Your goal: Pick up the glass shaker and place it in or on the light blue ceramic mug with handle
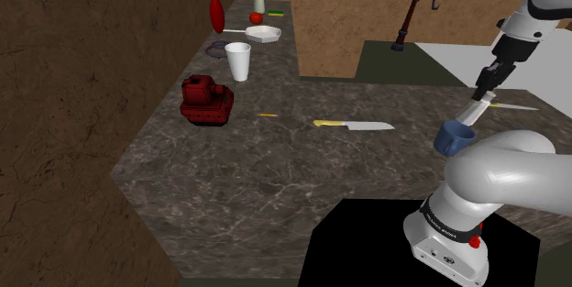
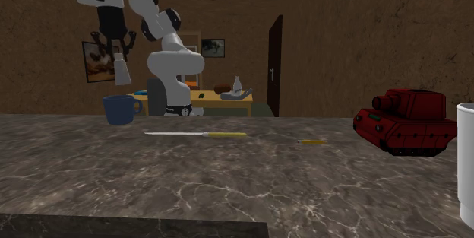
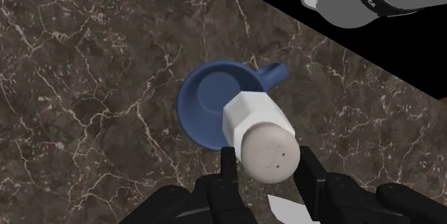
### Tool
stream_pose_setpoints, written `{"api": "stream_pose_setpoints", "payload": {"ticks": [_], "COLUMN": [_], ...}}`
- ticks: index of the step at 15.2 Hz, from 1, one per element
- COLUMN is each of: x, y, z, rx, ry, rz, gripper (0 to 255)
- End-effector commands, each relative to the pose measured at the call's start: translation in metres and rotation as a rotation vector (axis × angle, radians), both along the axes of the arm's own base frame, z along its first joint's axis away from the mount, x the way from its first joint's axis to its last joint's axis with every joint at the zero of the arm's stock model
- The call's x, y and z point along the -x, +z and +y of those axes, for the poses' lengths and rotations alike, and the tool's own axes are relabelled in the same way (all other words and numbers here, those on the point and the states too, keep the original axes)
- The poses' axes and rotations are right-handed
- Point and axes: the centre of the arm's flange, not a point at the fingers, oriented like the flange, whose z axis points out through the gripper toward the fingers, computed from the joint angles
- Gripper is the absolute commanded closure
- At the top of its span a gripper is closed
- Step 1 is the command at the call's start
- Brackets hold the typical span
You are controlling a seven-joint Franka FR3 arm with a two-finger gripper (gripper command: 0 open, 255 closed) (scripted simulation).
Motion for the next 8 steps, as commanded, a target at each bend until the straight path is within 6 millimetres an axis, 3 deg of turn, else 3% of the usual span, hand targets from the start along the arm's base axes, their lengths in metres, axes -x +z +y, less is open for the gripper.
{"api": "stream_pose_setpoints", "payload": {"ticks": [1,8], "x": [-0.001,-0.001], "y": [-0.010,-0.045], "z": [0.000,0.000], "rx": [0.000,0.000], "ry": [0.000,0.000], "rz": [0.000,0.000], "gripper": [255,255]}}
